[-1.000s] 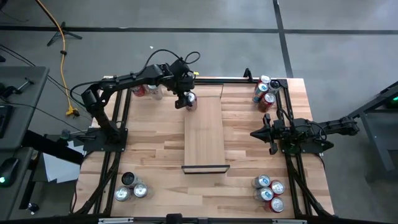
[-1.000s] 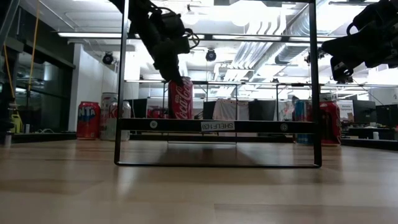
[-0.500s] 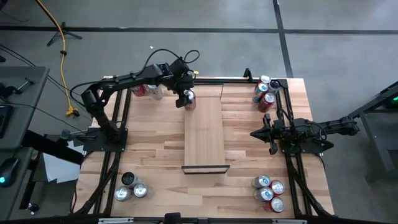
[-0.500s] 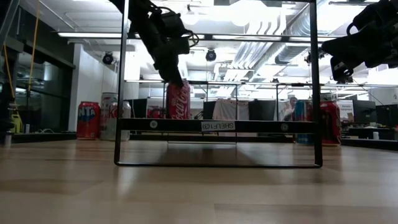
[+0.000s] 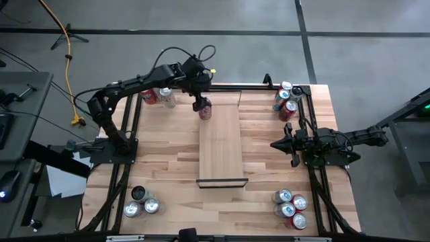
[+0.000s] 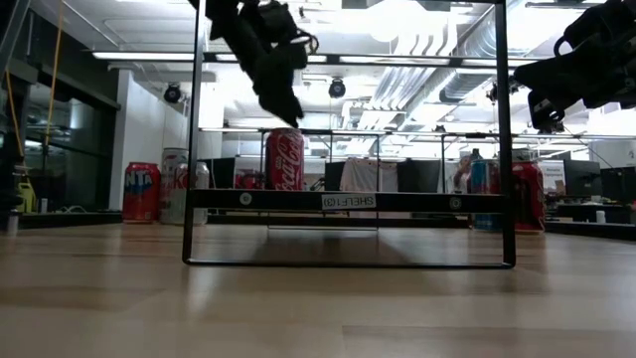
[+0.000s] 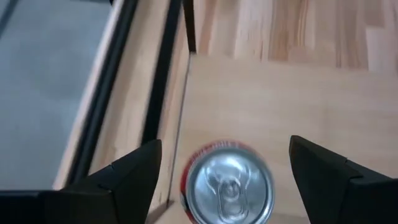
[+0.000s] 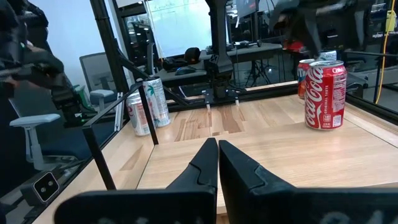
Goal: Place canned beverage on shelf
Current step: Put the red soda can on the shelf
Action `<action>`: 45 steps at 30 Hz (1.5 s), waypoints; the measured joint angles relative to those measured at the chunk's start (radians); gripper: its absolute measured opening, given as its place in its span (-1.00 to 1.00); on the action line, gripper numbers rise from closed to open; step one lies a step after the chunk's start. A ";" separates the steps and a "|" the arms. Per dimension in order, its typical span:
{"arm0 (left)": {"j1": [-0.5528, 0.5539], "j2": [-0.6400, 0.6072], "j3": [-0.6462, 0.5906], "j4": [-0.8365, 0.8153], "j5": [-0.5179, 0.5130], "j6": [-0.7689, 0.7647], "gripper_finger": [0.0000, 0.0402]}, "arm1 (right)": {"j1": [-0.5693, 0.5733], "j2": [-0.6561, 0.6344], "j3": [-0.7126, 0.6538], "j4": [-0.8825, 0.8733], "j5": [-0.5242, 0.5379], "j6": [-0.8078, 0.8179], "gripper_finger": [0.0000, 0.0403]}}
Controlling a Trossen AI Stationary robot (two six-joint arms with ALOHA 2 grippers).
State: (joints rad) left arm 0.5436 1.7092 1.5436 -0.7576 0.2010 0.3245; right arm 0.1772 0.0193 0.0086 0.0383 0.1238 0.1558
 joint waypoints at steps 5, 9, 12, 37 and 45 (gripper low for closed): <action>-0.029 -0.001 0.066 -0.015 -0.074 -0.119 0.48 | 0.000 0.000 0.000 0.000 0.000 0.000 -1.00; -0.107 -0.001 0.074 -0.063 -0.322 -0.283 0.48 | 0.000 0.000 0.000 0.000 0.000 0.000 -1.00; -0.167 -0.001 0.074 -0.086 -0.463 -0.472 0.48 | 0.000 0.000 0.000 0.000 0.000 0.000 -1.00; -0.259 0.000 -0.103 -0.022 -0.625 -1.151 0.47 | 0.000 0.000 0.000 0.000 0.000 0.000 -1.00; -0.262 0.004 -0.105 -0.030 -0.585 -1.184 0.47 | 0.000 0.000 0.000 0.000 0.000 0.000 -1.00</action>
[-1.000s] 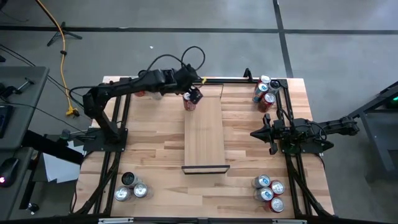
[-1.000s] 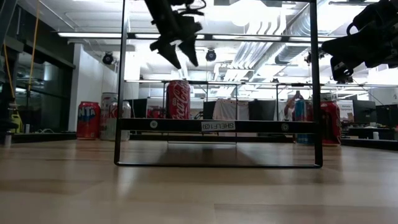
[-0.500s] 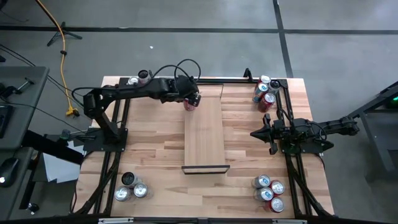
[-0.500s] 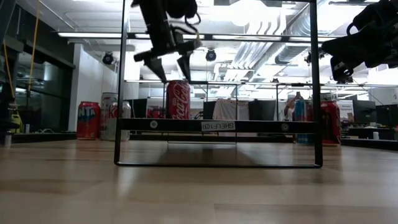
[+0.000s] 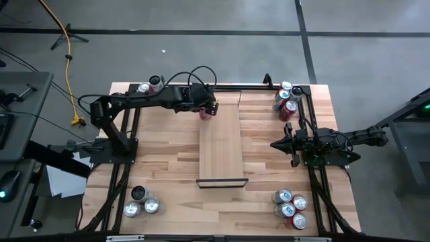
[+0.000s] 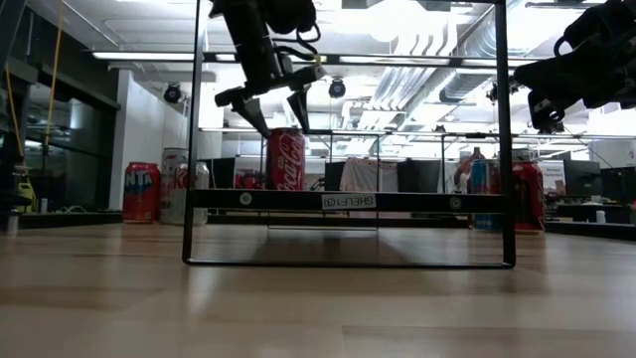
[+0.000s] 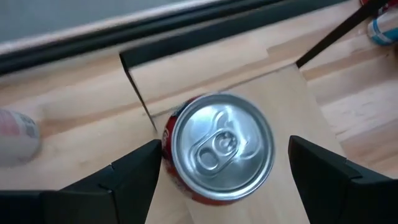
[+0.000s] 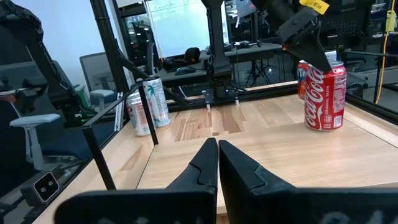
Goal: Place canned beverage on shelf
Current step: Put the red soda can on the shelf
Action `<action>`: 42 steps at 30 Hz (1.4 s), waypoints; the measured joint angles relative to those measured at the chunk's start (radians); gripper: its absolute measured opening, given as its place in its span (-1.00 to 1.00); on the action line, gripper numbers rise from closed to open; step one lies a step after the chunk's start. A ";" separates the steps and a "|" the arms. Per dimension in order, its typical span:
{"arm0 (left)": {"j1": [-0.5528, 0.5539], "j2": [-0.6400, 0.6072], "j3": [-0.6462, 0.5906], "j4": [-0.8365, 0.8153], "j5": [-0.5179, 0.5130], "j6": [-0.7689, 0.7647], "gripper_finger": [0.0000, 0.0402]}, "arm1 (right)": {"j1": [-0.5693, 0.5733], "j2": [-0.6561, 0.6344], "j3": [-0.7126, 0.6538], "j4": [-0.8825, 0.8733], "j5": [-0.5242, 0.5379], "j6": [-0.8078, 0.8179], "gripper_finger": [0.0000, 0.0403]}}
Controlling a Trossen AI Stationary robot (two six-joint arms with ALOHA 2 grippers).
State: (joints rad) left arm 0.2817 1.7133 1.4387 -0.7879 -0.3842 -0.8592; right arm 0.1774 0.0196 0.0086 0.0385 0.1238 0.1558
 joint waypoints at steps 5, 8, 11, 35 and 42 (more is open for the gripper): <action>-0.001 0.022 -0.003 -0.001 0.014 -0.005 0.47 | 0.000 0.000 0.000 0.000 0.000 0.000 -1.00; -0.002 0.025 -0.003 -0.001 0.016 -0.004 0.47 | 0.000 0.000 0.000 0.000 0.000 0.000 -1.00; -0.002 0.025 -0.003 0.002 0.005 -0.003 0.46 | 0.000 0.000 0.000 0.000 0.000 0.000 -1.00; 0.048 -0.001 -0.001 0.026 0.185 0.556 -0.13 | 0.000 0.000 0.000 0.000 0.000 0.000 -1.00; 0.139 -0.010 -0.002 0.025 0.379 0.818 -0.13 | 0.000 0.000 0.000 0.000 0.000 0.000 -1.00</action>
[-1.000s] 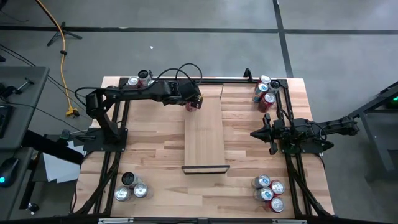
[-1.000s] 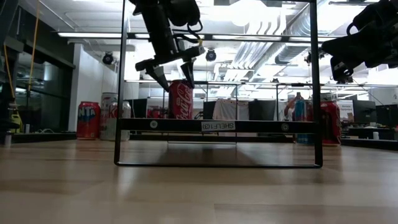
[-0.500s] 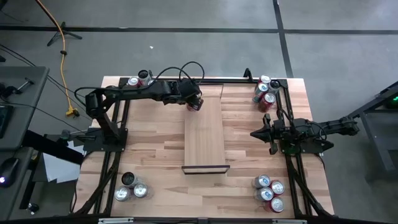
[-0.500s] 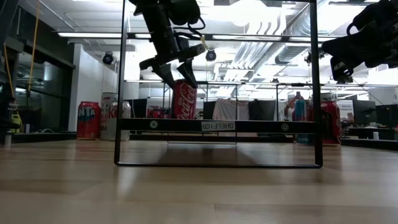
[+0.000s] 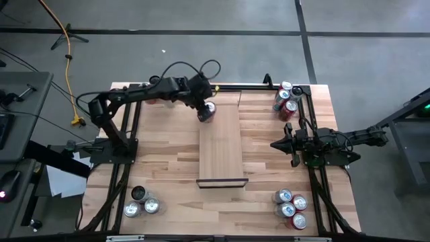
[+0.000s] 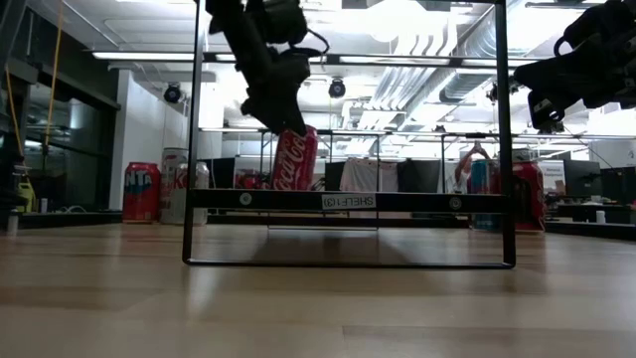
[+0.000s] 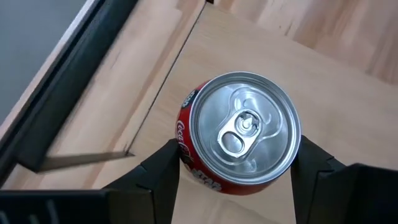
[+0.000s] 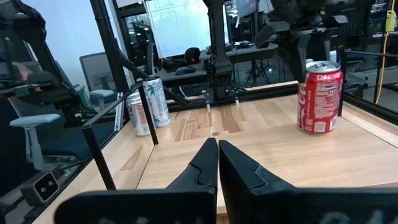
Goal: Place canned beverage on shelf
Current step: Put the red soda can on the shelf
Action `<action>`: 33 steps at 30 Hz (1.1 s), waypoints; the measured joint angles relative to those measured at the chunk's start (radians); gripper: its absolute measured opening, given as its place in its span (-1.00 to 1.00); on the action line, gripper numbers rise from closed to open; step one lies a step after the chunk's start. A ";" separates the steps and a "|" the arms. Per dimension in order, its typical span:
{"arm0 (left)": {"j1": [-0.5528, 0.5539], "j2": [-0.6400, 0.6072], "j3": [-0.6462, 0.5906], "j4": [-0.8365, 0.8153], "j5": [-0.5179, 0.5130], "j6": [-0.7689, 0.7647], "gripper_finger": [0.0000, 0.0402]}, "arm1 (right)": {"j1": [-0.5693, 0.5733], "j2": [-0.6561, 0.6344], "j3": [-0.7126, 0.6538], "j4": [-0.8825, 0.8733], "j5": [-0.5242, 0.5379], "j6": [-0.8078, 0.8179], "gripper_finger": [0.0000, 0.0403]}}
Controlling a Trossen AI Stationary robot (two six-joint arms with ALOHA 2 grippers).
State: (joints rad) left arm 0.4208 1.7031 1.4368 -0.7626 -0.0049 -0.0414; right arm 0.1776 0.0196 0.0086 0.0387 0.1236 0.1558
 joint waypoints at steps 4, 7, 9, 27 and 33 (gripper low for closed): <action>0.056 0.000 -0.002 0.024 0.085 0.139 -0.13 | 0.000 0.000 0.000 0.000 0.000 0.000 -1.00; 0.095 0.000 -0.002 0.031 0.159 0.271 -0.13 | 0.000 0.000 0.000 0.000 0.000 0.000 -1.00; 0.118 0.000 -0.002 0.023 0.207 0.342 -0.13 | 0.000 0.000 0.000 0.000 0.000 0.000 -1.00; 0.149 0.000 -0.002 0.026 0.258 0.438 -0.06 | 0.000 0.000 0.000 0.000 0.000 0.000 -1.00; 0.149 0.000 -0.002 0.026 0.257 0.439 0.02 | 0.000 0.000 0.000 0.000 0.000 0.000 -1.00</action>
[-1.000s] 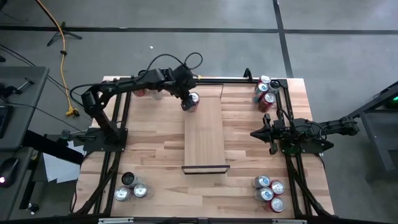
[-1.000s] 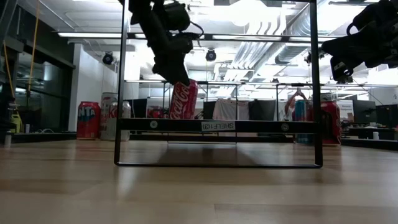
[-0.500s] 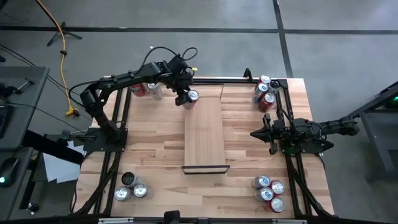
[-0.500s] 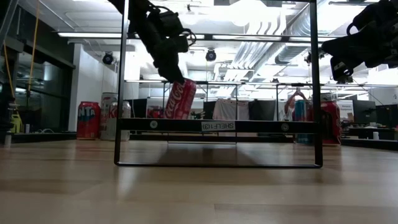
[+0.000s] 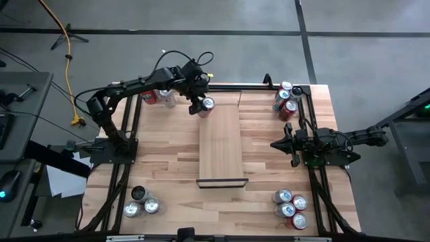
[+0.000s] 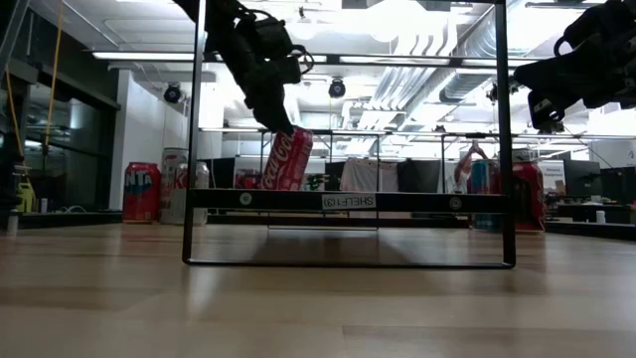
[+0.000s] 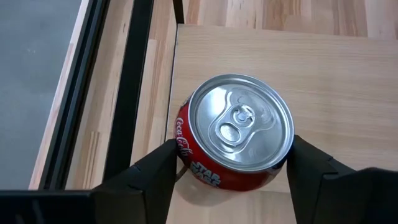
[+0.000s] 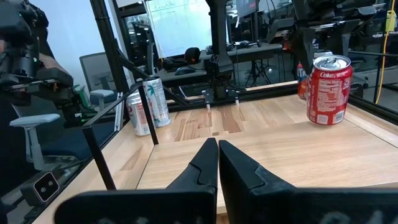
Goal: Place canned beverage on shelf
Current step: Put the red soda can on the shelf, then put the red soda can on the shelf aligned with the other red soda can
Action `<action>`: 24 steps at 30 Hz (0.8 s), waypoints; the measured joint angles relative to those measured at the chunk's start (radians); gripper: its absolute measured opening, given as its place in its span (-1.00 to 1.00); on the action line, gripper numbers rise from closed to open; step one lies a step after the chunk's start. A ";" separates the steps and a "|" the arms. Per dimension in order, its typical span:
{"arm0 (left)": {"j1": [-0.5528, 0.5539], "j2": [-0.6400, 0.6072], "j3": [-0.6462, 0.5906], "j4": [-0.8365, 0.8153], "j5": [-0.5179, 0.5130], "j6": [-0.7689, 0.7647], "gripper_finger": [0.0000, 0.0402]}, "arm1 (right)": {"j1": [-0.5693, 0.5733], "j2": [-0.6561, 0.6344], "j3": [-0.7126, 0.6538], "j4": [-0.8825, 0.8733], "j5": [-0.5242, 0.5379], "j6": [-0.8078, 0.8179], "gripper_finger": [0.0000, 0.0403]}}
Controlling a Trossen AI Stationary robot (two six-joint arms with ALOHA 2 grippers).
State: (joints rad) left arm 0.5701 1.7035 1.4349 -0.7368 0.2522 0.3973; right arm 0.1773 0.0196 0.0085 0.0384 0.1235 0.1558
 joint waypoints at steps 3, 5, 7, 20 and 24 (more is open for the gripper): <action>0.000 0.000 0.000 0.000 -0.002 0.000 0.06 | 0.000 0.000 0.000 0.000 0.000 0.000 -1.00; 0.000 0.000 0.000 0.000 -0.010 -0.001 0.10 | 0.000 0.000 0.000 0.000 0.000 0.000 -1.00; 0.000 0.000 0.002 0.003 -0.017 -0.002 0.14 | 0.000 0.000 0.000 0.000 0.000 0.000 -1.00; -0.001 -0.001 0.037 -0.021 -0.051 -0.003 0.37 | 0.000 0.000 0.000 0.000 0.000 0.000 -1.00; -0.001 -0.001 0.076 -0.026 -0.051 -0.003 0.37 | 0.000 0.000 0.000 0.000 0.000 0.000 -1.00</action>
State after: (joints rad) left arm 0.5690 1.7027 1.5113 -0.7632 0.2008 0.3939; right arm 0.1775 0.0200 0.0086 0.0384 0.1234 0.1558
